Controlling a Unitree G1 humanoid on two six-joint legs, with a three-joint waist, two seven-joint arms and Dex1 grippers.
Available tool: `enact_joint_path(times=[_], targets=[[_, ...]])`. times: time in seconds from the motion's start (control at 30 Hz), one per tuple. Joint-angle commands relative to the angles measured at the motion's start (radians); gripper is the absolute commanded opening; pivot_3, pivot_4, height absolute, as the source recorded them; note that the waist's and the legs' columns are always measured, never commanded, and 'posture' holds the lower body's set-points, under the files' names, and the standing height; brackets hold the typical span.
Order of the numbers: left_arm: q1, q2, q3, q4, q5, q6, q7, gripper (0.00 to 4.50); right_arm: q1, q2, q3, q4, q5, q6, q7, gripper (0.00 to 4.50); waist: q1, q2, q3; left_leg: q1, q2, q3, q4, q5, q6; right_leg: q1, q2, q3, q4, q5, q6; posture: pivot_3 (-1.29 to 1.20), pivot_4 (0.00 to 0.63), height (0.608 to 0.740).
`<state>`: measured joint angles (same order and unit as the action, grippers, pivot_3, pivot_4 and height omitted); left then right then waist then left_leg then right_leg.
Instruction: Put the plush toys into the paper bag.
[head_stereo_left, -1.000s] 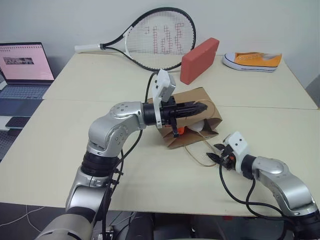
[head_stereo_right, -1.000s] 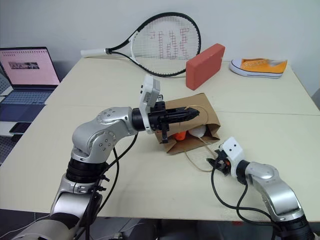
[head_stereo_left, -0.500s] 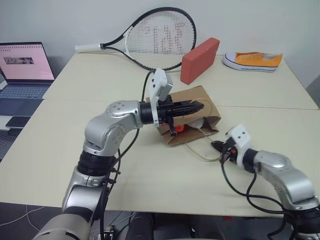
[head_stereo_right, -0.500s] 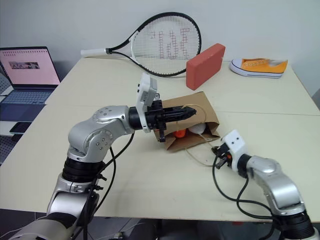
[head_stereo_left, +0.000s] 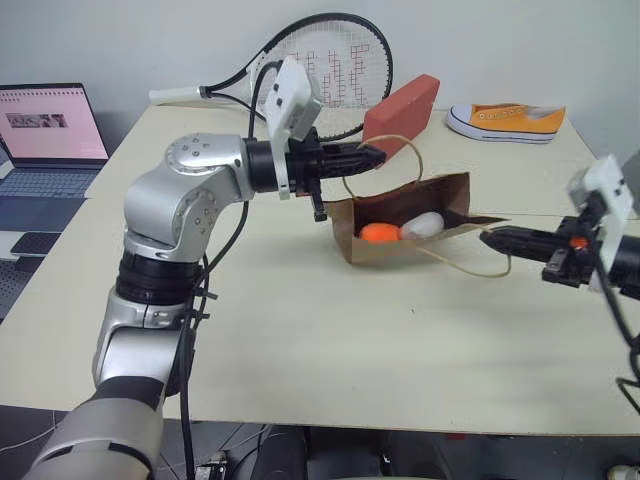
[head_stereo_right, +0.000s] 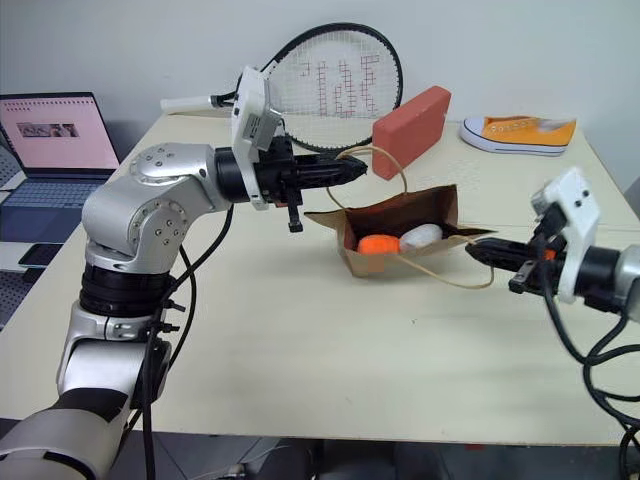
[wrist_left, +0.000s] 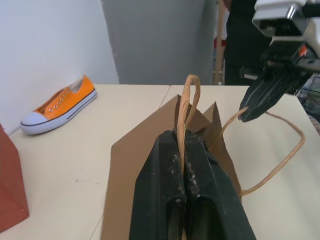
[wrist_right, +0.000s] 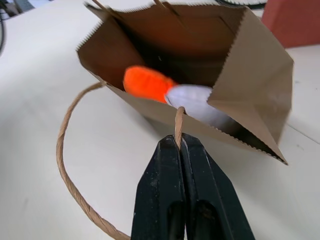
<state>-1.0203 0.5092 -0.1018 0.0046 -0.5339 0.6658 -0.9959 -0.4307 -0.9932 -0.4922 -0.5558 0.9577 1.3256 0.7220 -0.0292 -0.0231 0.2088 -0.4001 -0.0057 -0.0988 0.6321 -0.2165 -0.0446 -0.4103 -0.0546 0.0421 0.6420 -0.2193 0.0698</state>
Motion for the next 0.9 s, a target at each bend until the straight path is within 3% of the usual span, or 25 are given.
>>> enact_joint_path(times=[0.03, 0.33, 0.63, 0.77, 0.9], targets=[[-0.065, -0.016, -0.01, 0.048, 0.035, -0.03, -0.011, 0.0, -0.064, -0.044, -0.034, 0.048, 0.084, 0.069, -0.016, 0.02, 0.0, 0.0, 0.0, 0.0, 0.0, 0.0, 0.0, 0.0, 0.0, 0.0, 0.0, 0.0, 0.0, 0.0, 0.0, 0.0, 0.15, 0.74], [-0.193, -0.07, -0.032, 0.219, 0.105, -0.061, -0.036, 0.0, -0.196, -0.085, -0.002, 0.19, 0.185, 0.145, -0.043, 0.02, -0.001, 0.0, 0.0, -0.001, 0.0, 0.001, -0.001, 0.0, 0.0, -0.002, 0.0, 0.001, 0.0, 0.0, 0.0, 0.0, 0.15, 0.74], [-0.198, -0.152, -0.052, 0.338, 0.158, -0.12, -0.053, 0.0, -0.19, -0.043, 0.069, 0.198, 0.174, 0.123, -0.092, 0.02, -0.001, 0.0, 0.0, -0.001, 0.0, 0.001, -0.001, 0.0, 0.0, -0.003, 0.0, 0.001, 0.0, 0.0, 0.0, 0.0, 0.15, 0.74], [-0.19, -0.175, -0.04, 0.339, 0.149, -0.116, -0.068, 0.87, -0.182, -0.023, 0.079, 0.195, 0.142, 0.086, -0.121, 0.94, -0.001, 0.0, 0.0, -0.002, 0.0, 0.001, -0.002, 0.0, 0.0, -0.004, 0.0, 0.001, 0.001, 0.0, 0.0, 0.0, 0.15, 0.74], [-0.157, -0.143, -0.029, 0.263, 0.118, -0.075, -0.119, 2.14, -0.182, -0.04, 0.055, 0.2, 0.159, 0.081, -0.105, 2.41, -0.004, 0.0, 0.0, -0.002, 0.0, 0.002, -0.002, 0.0, 0.0, -0.004, 0.0, 0.001, 0.001, 0.0, 0.0, 0.0, 0.15, 0.74]])
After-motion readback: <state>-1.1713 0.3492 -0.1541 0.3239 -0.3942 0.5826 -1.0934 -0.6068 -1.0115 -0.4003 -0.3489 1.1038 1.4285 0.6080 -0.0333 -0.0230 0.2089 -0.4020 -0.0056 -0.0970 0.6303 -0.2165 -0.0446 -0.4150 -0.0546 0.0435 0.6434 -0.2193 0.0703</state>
